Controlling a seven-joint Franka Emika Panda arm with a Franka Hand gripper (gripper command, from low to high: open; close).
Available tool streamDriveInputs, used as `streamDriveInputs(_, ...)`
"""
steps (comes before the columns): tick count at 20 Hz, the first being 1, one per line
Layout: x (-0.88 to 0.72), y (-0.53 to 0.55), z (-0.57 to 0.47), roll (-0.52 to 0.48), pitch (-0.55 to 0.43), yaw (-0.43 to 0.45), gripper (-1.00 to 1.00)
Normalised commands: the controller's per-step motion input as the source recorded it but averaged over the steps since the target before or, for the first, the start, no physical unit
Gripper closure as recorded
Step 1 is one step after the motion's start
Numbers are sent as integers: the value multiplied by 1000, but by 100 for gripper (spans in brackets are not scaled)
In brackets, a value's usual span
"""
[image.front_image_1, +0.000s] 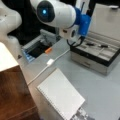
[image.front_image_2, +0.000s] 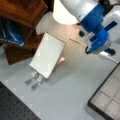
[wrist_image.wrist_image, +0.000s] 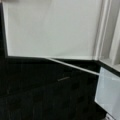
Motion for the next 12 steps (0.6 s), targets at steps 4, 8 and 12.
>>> streamDriveInputs(4, -249, -195, 40, -166, 92, 39, -100)
streamDriveInputs(8, -183, -153, 31, -122, 91, 56, -100)
streamDriveInputs(12, -140, -87, -3, -97, 88, 47, -100)
